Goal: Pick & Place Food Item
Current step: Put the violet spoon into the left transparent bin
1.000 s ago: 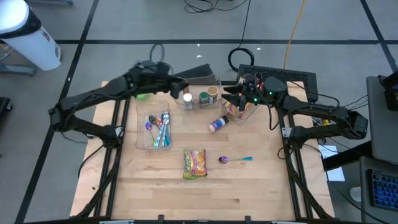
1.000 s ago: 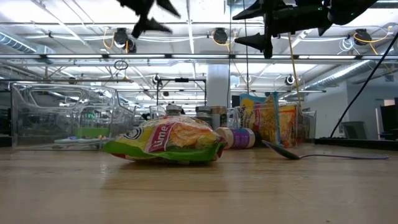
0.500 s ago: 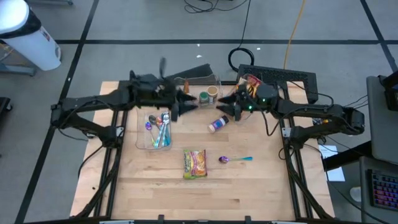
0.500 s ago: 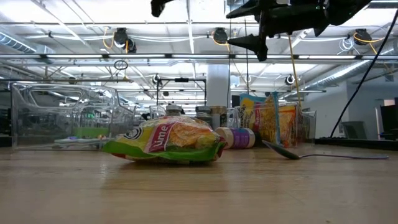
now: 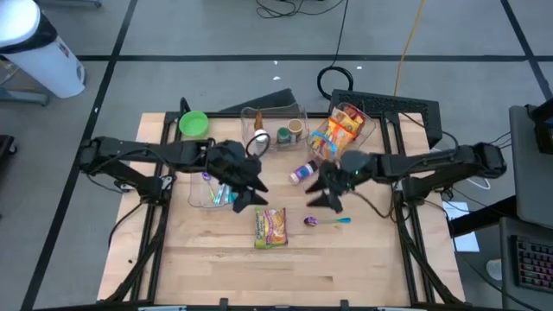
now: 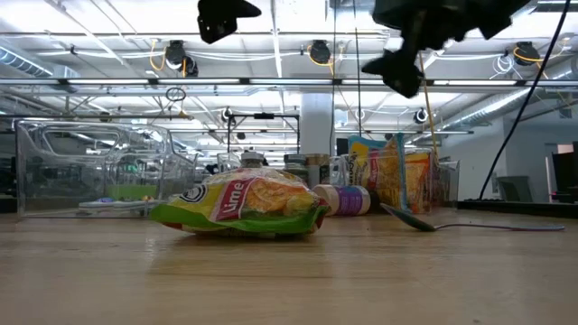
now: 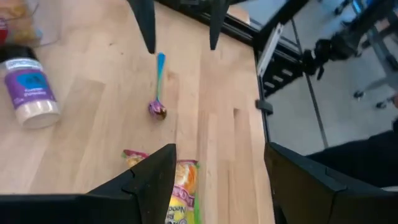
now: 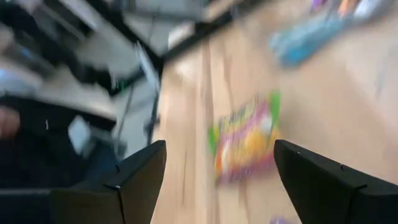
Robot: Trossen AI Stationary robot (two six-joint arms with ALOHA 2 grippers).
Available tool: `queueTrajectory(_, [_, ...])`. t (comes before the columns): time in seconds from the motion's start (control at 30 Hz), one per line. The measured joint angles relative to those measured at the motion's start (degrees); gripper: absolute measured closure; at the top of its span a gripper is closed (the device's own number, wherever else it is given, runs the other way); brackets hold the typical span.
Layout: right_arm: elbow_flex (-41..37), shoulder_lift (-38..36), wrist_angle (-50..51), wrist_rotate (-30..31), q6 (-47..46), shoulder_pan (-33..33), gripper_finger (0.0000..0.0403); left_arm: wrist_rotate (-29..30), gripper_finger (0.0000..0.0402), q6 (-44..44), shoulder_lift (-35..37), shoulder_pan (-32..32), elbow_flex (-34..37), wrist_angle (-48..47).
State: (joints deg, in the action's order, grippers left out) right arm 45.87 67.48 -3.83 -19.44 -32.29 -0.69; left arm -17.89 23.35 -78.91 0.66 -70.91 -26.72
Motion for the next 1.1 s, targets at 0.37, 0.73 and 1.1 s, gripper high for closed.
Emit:
queueTrajectory(0.37, [0.0,5.8,10.6,1.5,-1.4,11.1,0.0115,-0.6,0.0151,-5.5,0.2,1.8,0.0,-1.3])
queueTrajectory(0.73, [0.3,18.8,4.9,1.5,3.1,7.4,0.0115,-1.2,0.0151,-8.2,1.4,1.0,0.0,-1.6])
queueTrajectory(1.1, [0.3,25.3,5.3,1.4,10.5,3.3,0.0116,-1.4,0.0151,-8.0,1.8,-0.1,0.0,-0.5])
